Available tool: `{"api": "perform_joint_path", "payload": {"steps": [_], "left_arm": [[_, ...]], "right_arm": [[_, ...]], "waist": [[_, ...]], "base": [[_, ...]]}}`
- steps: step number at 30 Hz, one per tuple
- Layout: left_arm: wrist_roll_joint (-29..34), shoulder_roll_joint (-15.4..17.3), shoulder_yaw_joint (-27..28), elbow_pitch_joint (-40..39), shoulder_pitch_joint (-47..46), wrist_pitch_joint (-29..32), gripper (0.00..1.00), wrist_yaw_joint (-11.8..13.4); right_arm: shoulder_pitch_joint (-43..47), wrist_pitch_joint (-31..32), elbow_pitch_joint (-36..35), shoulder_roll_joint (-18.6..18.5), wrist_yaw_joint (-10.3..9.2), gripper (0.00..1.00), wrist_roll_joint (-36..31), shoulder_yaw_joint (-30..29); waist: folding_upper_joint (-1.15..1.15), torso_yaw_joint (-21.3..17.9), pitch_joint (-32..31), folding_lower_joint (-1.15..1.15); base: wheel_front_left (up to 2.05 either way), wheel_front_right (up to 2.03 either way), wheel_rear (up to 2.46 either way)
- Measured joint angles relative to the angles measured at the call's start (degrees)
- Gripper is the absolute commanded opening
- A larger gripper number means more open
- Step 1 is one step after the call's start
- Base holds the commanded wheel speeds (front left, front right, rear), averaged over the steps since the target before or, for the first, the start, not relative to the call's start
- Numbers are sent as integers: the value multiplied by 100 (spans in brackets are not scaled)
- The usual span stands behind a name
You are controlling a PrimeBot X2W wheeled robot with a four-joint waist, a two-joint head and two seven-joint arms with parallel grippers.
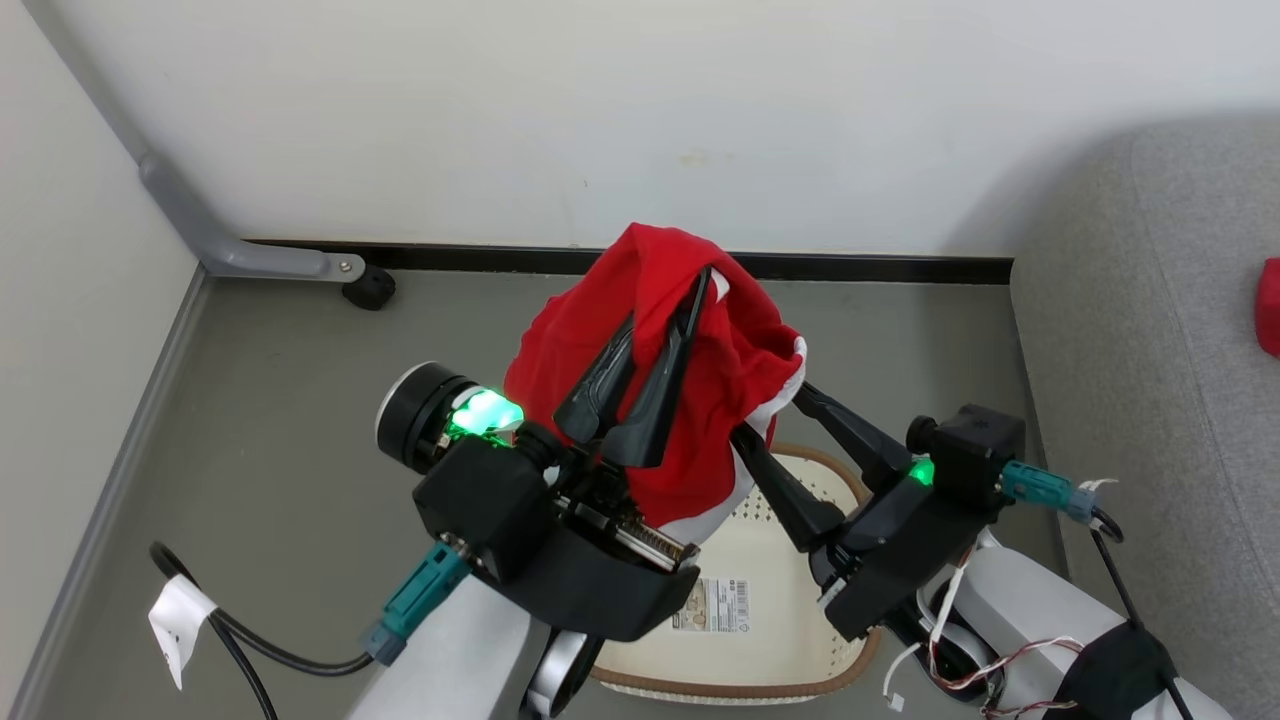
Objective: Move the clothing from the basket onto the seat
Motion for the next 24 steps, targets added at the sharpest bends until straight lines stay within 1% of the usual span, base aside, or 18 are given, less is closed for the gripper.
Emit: {"api": "perform_joint_path", "payload": {"steps": [2, 3, 4, 5, 10, 17, 18, 19, 20, 24], "left_arm": [[0, -4, -9, 0, -2, 0, 0, -46], [0, -8, -7, 0, -2, 0, 0, -46], [1, -7, -4, 0, -2, 0, 0, -46], [0, -9, -8, 1, -2, -1, 0, -46], [0, -16, -12, 32, -1, -1, 0, -46], [0, -22, 88, 119, 41, -18, 0, -36], [0, -23, 98, 135, 46, -18, 10, -35], [-2, -24, 113, 152, 56, -18, 49, -35], [-7, -27, 126, 169, 70, -18, 100, -35], [-12, -27, 165, 278, 159, -18, 100, -35]], "right_arm": [[-94, 0, 73, 3, 0, 100, 110, 93], [-142, 0, 112, 20, 0, 82, 168, 152], [-188, 0, 149, 42, 0, 37, 226, 194], [-233, 0, 179, 60, 0, 0, 256, 237], [-327, 0, 232, 83, 0, 0, 466, 292], [-402, 0, 227, 100, 0, 0, 602, 73], [-410, 0, 225, 97, 0, 0, 606, 24], [-414, 0, 225, 93, 0, 0, 624, -10], [-414, 0, 225, 91, 0, 0, 636, -48], [-415, 0, 196, 79, 0, 0, 637, -194]], "waist": [[0, 38, 10, 0], [0, 53, 16, 0], [0, 63, 22, 0], [0, 70, 26, 0], [0, 84, 44, 0], [0, -11, 67, 0], [0, -35, 69, 0], [0, -61, 72, 0], [0, -86, 74, 0], [0, -194, 77, 0]], "base": [[0, 0, 0], [0, 0, 0], [0, 0, 0], [0, 0, 0], [0, 0, 0], [0, 0, 0], [0, 0, 0], [0, 0, 0], [0, 0, 0], [0, 0, 0]]}}
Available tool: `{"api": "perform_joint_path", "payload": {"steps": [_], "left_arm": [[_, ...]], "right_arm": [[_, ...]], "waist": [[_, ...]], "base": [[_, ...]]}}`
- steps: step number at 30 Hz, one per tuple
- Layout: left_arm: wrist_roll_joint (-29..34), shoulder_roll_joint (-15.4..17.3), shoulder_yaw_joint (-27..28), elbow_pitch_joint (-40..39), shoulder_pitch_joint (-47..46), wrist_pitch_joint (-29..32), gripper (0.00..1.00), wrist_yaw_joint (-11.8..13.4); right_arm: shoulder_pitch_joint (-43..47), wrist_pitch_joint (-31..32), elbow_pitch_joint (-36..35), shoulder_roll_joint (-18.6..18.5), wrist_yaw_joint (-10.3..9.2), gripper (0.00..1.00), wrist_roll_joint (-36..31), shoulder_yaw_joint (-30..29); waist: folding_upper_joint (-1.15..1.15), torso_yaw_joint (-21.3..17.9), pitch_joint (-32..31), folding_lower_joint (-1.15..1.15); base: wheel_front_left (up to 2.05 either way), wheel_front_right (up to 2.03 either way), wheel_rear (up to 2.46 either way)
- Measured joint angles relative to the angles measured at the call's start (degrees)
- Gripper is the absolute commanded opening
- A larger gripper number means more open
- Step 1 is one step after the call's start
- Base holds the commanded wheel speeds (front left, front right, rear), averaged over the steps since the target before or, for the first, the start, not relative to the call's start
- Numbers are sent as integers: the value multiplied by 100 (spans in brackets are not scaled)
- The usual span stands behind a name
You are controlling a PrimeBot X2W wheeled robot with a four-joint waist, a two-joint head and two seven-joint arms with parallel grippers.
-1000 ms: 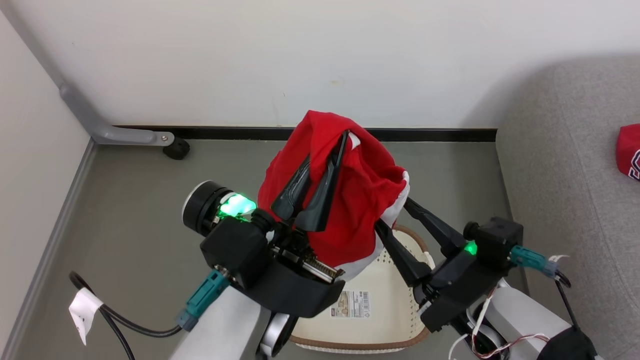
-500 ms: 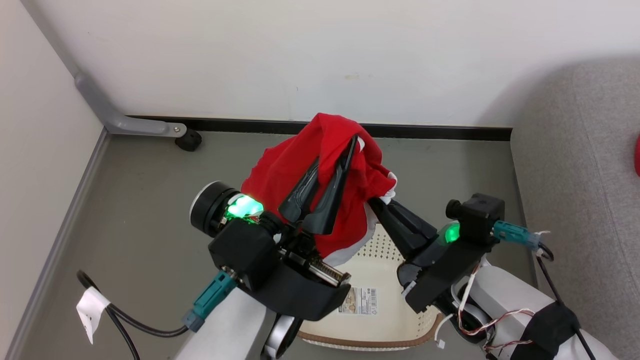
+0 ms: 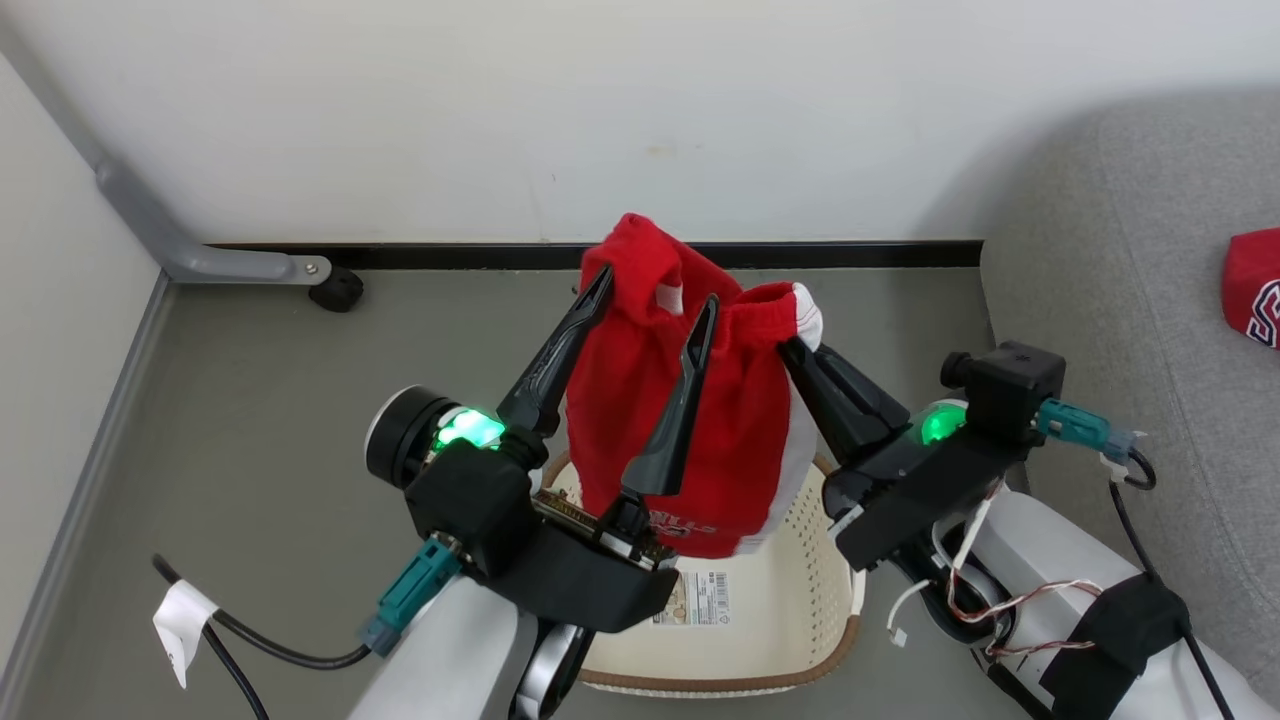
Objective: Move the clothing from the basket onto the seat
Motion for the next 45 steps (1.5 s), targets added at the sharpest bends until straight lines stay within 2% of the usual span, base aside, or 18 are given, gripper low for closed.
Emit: {"api": "perform_joint_path", "payload": {"steps": [11, 25, 37, 45], "left_arm": [[21, -1, 26, 403, 124, -1, 100, -16], [113, 0, -123, 710, 337, 0, 100, -260], [191, 0, -157, 1076, 335, 0, 100, -357], [223, -2, -190, 1217, 328, 0, 100, -413]], "right_arm": [[-70, 0, -141, -191, 0, 0, -4, -678], [-441, 0, -307, -620, 0, 0, -202, -1271], [-697, 0, -450, -722, 0, 0, -305, -1310], [-843, -1, -662, -965, 0, 0, -307, -1406]], "waist": [[0, -311, 12, 0], [0, -855, 40, 0], [0, -1403, 155, 0], [0, -1723, 319, 0]], "base": [[0, 0, 0], [0, 0, 0], [0, 0, 0], [0, 0, 0]]}}
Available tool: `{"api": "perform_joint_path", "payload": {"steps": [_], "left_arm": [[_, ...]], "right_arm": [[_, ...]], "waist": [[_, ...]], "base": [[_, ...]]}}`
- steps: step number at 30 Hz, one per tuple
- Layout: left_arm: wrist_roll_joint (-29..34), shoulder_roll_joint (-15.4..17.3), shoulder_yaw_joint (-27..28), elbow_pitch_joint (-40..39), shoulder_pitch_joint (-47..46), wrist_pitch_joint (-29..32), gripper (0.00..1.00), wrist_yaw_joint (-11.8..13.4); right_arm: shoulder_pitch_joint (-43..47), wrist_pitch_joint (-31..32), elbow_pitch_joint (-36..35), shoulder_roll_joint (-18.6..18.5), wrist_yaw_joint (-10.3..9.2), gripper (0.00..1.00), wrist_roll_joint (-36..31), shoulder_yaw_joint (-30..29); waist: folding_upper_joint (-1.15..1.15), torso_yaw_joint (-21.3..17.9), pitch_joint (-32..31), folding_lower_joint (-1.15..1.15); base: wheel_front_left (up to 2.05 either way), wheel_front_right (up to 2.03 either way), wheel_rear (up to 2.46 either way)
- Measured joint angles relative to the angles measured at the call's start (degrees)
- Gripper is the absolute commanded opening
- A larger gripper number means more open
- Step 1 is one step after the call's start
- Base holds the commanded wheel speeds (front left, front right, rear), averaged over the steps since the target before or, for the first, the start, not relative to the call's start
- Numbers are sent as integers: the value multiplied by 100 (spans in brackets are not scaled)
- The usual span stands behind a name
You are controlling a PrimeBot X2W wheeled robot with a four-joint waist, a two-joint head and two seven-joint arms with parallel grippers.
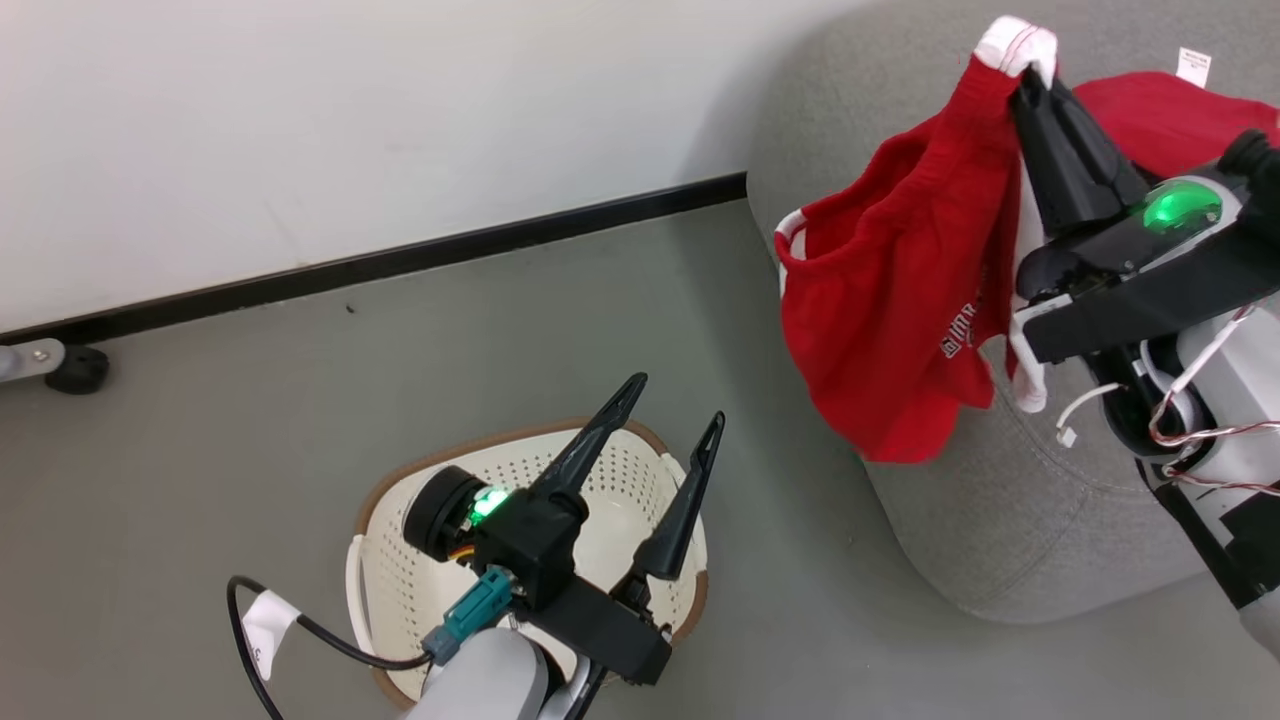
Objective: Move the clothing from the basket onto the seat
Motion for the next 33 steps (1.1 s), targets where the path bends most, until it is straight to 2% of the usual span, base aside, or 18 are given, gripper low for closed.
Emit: {"api": "perform_joint_path", "payload": {"steps": [9, 21, 33], "left_arm": [[14, 0, -88, 140, -119, 0, 100, -47], [5, 1, -474, 156, -497, 0, 100, -47], [7, 5, -762, 157, -788, 0, 100, -40]], "right_arm": [[-192, 0, -176, -171, 0, 0, -59, -143], [-1363, -1, 74, -1074, 0, 0, -389, -837], [-1987, -1, 638, -1634, 5, 0, -661, -1258]], "waist": [[0, -200, 295, 0], [0, -375, 836, 1], [0, -266, 1408, 0]], "base": [[0, 0, 0], [0, 0, 0], [0, 0, 0]]}}
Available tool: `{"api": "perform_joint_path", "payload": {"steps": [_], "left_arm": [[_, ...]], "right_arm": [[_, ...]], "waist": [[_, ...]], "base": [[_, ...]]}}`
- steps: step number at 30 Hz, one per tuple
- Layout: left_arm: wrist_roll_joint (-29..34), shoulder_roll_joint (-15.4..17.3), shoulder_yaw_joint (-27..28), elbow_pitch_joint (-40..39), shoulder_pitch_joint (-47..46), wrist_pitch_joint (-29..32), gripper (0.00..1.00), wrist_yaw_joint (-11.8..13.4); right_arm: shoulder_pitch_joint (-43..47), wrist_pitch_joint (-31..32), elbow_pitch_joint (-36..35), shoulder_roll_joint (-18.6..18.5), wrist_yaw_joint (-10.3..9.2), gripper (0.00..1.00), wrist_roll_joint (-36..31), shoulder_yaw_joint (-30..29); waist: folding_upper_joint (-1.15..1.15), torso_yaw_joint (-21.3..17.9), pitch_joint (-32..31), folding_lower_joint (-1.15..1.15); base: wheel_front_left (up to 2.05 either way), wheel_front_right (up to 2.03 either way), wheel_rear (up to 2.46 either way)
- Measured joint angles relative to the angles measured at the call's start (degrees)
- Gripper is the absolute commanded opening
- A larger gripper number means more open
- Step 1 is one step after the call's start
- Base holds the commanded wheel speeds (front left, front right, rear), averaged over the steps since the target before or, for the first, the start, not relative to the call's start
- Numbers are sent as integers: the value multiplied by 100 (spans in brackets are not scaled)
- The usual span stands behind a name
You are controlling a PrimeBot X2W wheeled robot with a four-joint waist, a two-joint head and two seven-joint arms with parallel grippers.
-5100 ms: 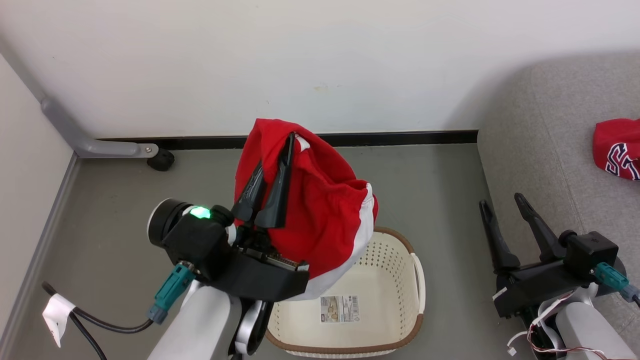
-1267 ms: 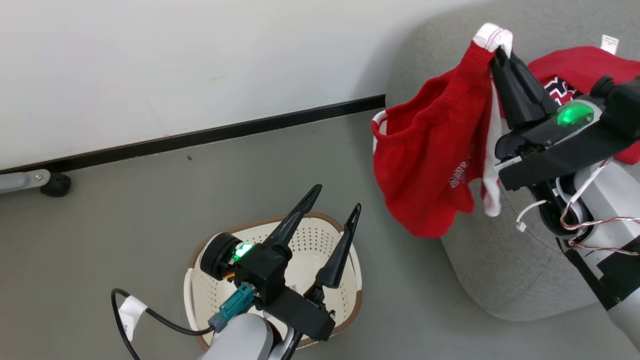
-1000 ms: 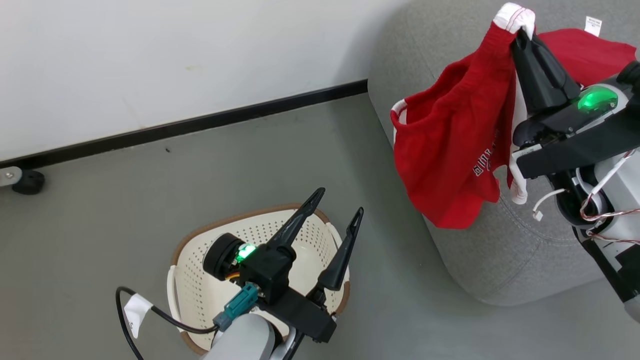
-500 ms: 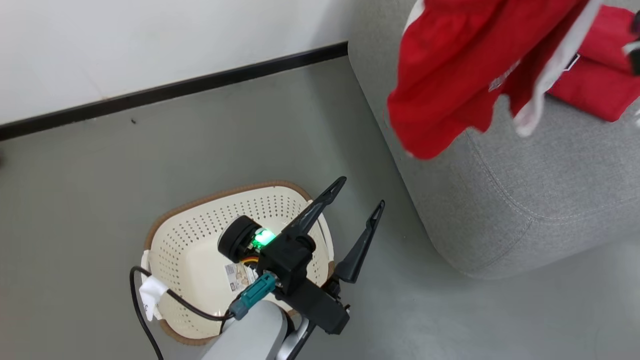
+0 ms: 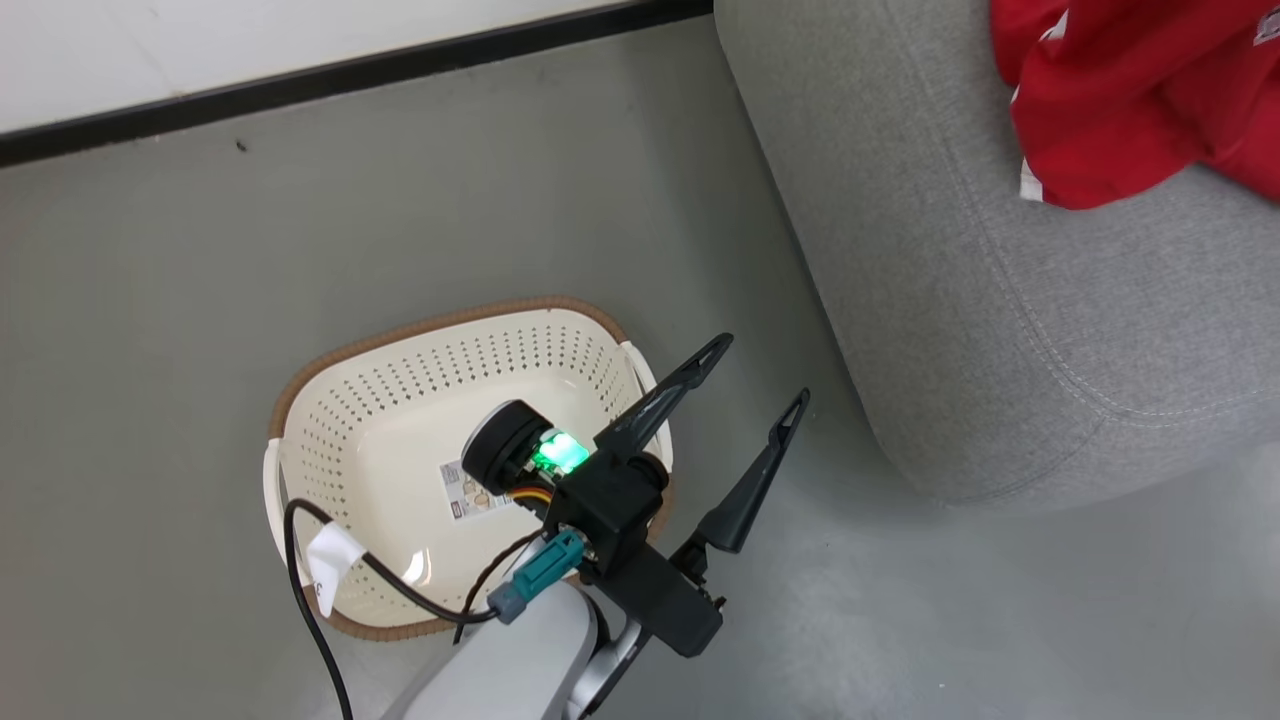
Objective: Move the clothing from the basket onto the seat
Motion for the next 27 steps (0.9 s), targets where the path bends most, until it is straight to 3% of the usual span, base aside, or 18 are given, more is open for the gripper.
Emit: {"api": "perform_joint_path", "payload": {"steps": [18, 27], "left_arm": [[69, 1, -90, 280, -293, 0, 100, -8], [70, 1, -353, 285, -408, 0, 100, -10]], "right_arm": [[-778, -1, 1250, -576, -21, 0, -357, -946], [-792, -1, 2371, -858, -216, 0, -280, -1290]], "waist": [[0, 99, 697, 0], [-1, 175, 1018, 0]], "base": [[0, 0, 0], [0, 0, 0]]}}
